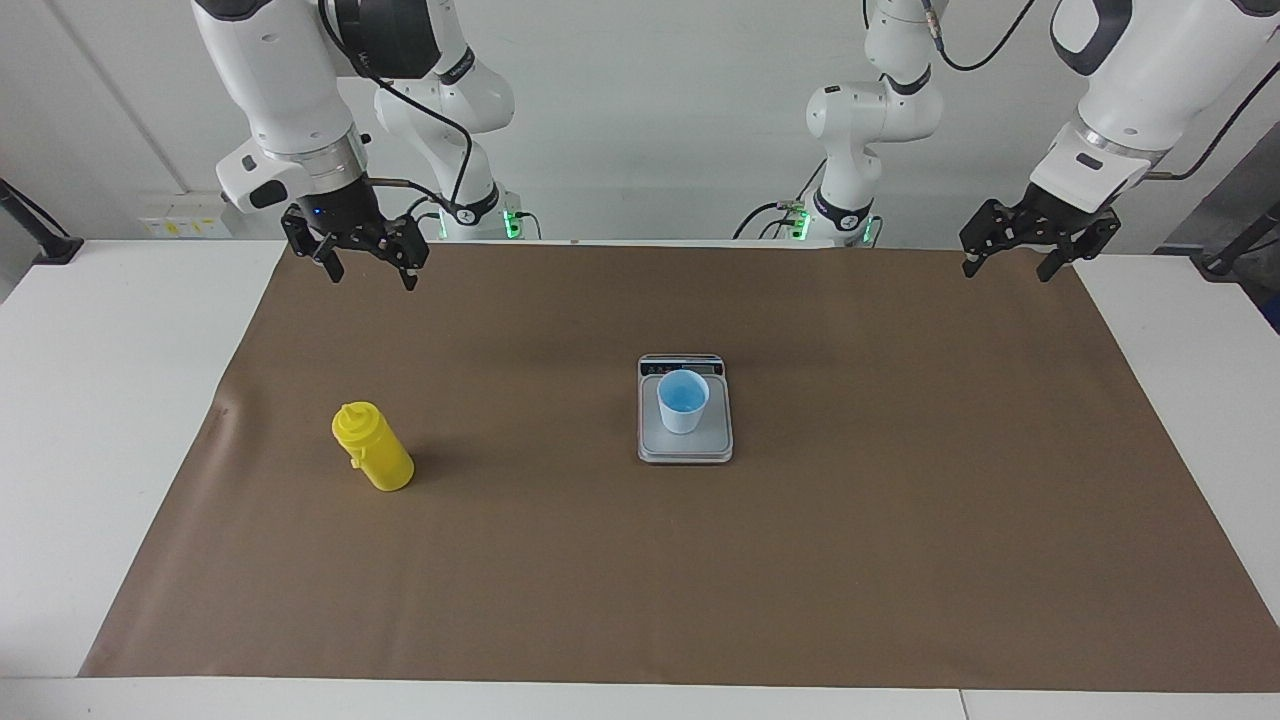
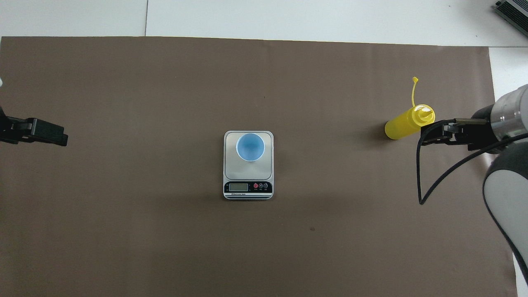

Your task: Pour seasoning into cup on scale with both arms

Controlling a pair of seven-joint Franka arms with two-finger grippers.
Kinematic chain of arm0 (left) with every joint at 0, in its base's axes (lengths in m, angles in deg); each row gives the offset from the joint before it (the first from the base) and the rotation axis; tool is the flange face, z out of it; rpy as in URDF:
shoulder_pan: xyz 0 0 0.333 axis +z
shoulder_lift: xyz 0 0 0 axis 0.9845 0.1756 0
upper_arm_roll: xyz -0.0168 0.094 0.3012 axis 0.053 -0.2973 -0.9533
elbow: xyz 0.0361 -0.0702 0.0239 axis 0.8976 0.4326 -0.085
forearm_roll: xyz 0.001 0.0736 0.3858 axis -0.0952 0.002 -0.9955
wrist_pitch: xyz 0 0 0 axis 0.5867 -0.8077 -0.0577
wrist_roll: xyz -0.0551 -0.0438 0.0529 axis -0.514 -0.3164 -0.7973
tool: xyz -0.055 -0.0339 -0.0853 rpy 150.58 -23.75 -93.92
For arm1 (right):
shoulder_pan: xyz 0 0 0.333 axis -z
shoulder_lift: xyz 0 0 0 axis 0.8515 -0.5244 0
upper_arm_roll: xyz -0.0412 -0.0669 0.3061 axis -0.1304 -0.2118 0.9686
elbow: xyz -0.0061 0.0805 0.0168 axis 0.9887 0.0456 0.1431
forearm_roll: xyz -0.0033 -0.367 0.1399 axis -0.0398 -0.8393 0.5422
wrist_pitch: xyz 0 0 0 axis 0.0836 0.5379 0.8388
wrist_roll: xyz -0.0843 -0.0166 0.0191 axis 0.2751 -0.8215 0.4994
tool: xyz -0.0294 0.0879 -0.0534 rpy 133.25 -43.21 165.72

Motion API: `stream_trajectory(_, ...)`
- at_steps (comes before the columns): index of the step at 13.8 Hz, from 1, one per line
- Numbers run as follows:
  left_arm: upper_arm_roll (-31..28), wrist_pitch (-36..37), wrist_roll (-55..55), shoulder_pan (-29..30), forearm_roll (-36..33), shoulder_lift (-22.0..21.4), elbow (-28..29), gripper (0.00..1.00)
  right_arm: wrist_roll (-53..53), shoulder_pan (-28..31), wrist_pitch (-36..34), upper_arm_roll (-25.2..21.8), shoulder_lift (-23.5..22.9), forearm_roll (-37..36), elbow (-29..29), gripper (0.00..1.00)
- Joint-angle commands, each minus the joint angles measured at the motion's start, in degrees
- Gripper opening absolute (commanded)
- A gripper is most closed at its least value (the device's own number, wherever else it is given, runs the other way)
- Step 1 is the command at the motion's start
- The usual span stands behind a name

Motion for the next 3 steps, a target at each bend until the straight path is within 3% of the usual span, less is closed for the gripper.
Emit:
stream_trajectory(1, 0.57, 0.53, -0.06, 0.92, -0.61, -0.55, 0.54, 1.00, 1.20, 0.21, -0.99, -0.42, 0.45, -0.92, 0.14, 1.00)
stream_trajectory(3, 0.22, 0.27, 0.38, 2.05, -0.78, -0.55, 0.46, 1.00, 1.20, 0.21, -0.99, -0.50, 0.45, -0.65, 0.05, 1.00)
